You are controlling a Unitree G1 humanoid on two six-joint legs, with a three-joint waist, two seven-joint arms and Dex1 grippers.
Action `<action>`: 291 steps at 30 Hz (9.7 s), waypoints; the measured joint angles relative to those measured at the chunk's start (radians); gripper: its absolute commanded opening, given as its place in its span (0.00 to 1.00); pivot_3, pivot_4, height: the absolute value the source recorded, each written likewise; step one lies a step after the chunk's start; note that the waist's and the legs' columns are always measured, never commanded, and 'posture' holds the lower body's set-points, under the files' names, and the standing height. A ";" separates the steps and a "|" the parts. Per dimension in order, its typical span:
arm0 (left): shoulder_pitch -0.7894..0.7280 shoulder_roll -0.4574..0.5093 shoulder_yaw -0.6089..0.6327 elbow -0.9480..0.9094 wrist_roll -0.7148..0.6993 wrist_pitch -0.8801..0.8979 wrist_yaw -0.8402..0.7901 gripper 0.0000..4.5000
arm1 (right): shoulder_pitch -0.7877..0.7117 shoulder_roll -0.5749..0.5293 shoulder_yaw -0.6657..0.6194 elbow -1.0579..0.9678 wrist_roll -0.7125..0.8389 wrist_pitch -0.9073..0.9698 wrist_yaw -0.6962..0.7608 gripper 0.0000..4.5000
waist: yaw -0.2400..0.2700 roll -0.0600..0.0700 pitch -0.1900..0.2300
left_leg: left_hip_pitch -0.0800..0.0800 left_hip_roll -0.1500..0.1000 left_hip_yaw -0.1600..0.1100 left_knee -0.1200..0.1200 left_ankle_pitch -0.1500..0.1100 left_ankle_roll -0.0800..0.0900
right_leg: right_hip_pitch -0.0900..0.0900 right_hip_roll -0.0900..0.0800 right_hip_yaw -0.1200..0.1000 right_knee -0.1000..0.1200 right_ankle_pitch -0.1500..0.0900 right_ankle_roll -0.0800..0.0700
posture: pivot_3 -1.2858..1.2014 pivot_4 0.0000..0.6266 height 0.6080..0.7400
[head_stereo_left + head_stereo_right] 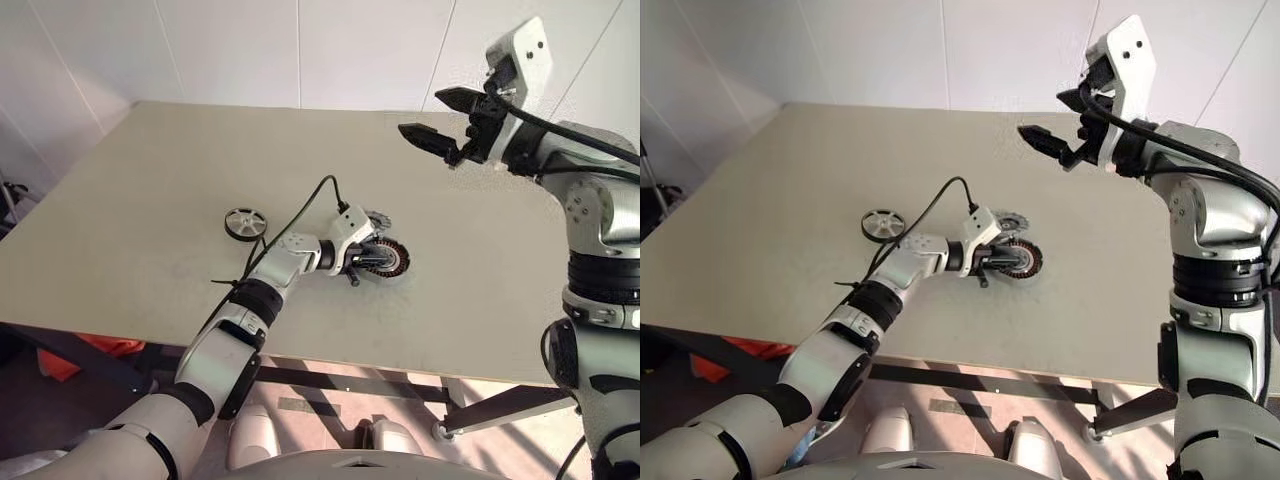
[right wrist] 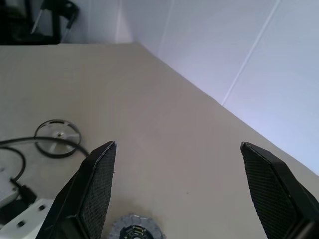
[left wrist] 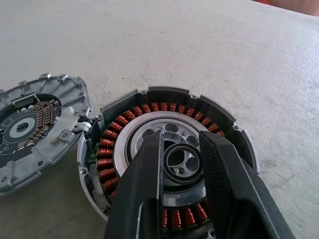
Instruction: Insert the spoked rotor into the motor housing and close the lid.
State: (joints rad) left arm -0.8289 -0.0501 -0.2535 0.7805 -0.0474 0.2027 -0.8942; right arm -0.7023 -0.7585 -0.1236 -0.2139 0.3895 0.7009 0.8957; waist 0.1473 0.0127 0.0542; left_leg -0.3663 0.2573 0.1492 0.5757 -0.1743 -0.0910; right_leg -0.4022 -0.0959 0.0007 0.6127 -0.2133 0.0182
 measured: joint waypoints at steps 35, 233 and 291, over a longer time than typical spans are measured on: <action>-0.098 -0.074 0.023 0.154 0.007 -0.068 0.053 0.34 | 0.324 -0.131 0.214 0.232 -0.287 -0.384 0.137 1.00 | 0.003 0.001 0.000 | -0.002 -0.017 0.001 0.003 -0.001 0.017 | 0.001 -0.016 0.000 0.000 0.001 0.003 | 0.52 0.00 1.00; 0.339 0.174 0.536 -0.557 -0.680 0.806 0.446 0.54 | 0.159 -0.130 0.574 0.301 -0.579 -0.790 0.260 0.45 | -0.059 -0.004 0.000 | -0.005 -0.017 0.002 0.005 0.001 0.019 | 0.001 -0.016 -0.001 -0.004 0.005 0.010 | 0.52 0.00 1.00; 0.445 0.128 0.569 -0.596 -0.720 0.739 0.524 0.54 | 0.032 -0.042 0.599 0.536 -0.700 -1.130 0.420 0.72 | -0.063 -0.010 -0.002 | -0.011 -0.015 0.001 0.021 -0.004 0.028 | -0.001 -0.017 -0.002 0.004 0.006 0.008 | 0.52 0.00 1.00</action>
State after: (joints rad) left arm -0.3838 0.0776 0.3155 0.1842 -0.7673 0.9421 -0.3705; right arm -0.6705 -0.8002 0.4753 0.3218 -0.3104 -0.4294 1.3155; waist 0.0846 0.0023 0.0520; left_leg -0.3776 0.2428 0.1502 0.5965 -0.1779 -0.0629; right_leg -0.4028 -0.1133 -0.0011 0.6163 -0.2077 0.0267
